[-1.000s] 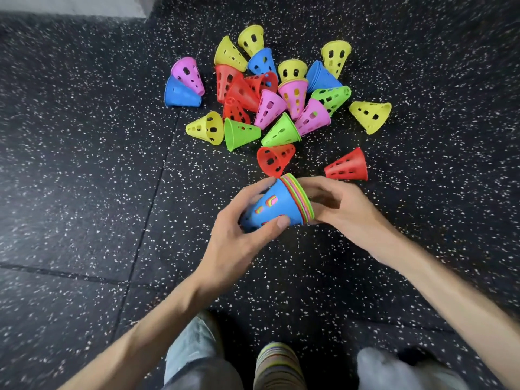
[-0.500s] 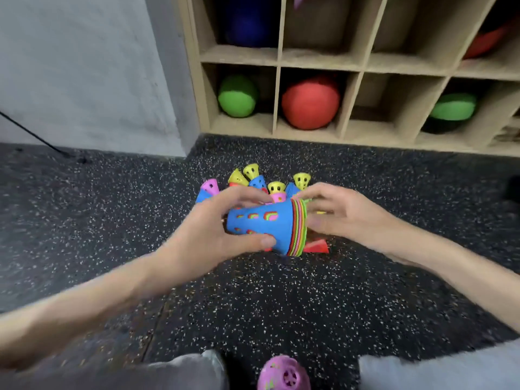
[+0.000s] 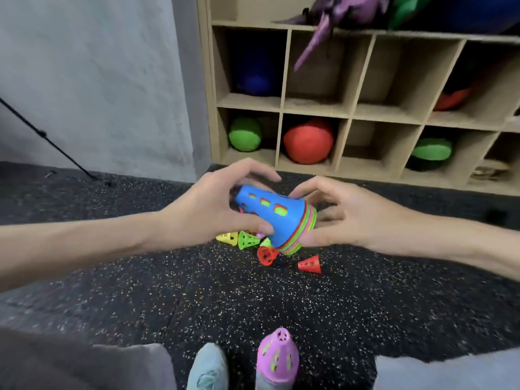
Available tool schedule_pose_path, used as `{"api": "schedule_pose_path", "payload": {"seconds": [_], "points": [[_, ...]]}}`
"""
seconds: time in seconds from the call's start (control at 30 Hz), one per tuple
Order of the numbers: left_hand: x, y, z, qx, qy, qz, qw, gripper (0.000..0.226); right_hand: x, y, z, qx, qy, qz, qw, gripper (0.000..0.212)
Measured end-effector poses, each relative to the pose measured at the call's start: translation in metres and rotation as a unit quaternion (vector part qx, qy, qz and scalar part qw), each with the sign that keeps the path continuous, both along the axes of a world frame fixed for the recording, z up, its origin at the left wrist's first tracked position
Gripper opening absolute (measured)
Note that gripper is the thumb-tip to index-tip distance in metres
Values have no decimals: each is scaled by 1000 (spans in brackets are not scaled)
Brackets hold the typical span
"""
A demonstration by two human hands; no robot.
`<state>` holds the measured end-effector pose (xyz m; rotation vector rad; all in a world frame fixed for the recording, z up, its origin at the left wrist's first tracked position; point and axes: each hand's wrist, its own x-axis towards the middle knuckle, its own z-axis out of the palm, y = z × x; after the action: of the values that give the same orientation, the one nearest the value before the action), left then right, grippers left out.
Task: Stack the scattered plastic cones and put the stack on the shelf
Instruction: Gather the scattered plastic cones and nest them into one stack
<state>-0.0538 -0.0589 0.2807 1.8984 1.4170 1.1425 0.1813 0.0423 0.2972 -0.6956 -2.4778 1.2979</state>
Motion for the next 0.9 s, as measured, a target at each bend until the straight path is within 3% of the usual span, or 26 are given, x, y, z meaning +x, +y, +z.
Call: {"api": "schedule_pose_path", "payload": {"seconds": [0.13,0.27,0.43,0.67,0.9], "points": [[12,-14,-9,30,-12,30,999,60,-1,-24,-22,-27,46,-37,998,62],[29,-25,-41,25,-151,59,986,55,5,-48,-59,-71,118,-100,985,57],[62,-45,-104,3,-205,74,976,55,25,-75,-119,-114,104,-134,979,59],[78,-62,-152,-38,-146,100,984,54,42,-85,-172,-60,41,-159,985,64],[80,-62,-177,-69,-94,117,986,60,39,-89,-208,-71,-6,-165,984,65]]}}
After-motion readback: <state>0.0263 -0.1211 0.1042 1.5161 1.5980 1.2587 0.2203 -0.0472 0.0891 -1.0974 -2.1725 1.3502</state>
